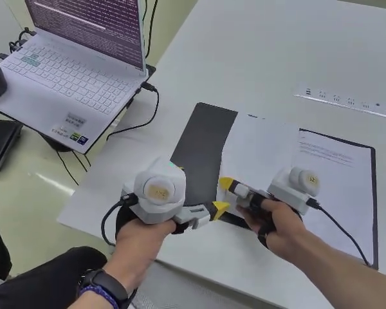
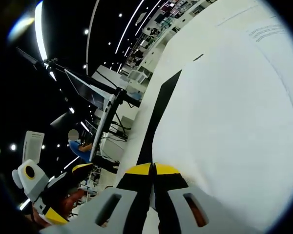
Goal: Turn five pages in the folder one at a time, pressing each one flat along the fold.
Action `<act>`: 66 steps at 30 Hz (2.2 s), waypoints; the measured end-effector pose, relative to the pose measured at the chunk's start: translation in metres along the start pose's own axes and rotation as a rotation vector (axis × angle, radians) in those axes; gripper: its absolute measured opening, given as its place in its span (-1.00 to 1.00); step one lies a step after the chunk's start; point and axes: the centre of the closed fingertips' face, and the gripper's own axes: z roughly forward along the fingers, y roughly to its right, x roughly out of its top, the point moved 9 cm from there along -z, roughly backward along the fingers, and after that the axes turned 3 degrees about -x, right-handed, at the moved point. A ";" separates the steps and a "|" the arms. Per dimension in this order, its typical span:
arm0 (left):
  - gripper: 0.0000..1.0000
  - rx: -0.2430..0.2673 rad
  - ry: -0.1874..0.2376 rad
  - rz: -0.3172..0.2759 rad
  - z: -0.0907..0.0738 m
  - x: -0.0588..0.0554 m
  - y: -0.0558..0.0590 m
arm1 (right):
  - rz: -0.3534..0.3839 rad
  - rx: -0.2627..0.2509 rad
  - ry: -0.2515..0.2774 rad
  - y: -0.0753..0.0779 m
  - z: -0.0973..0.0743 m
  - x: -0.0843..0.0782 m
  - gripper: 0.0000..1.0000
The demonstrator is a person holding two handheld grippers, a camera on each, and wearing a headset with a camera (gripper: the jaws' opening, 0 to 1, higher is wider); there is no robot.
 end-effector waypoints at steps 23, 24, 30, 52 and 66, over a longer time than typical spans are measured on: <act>0.45 0.033 -0.011 -0.012 -0.008 -0.004 -0.017 | 0.062 -0.027 -0.021 0.007 0.018 -0.015 -0.88; 0.46 0.034 -0.013 -0.012 -0.008 -0.004 -0.017 | 0.043 -0.023 -0.021 0.006 0.017 -0.015 -0.86; 0.46 0.028 -0.027 -0.008 -0.006 -0.005 -0.016 | 0.037 0.008 -0.019 0.003 0.016 -0.017 -0.70; -0.49 -0.063 -0.056 0.032 0.031 -0.004 -0.020 | -0.055 -0.006 0.129 0.011 -0.051 0.025 -0.62; -1.00 -0.118 -0.148 0.014 0.078 -0.023 -0.019 | -0.058 -0.035 0.154 0.022 -0.069 0.032 -0.63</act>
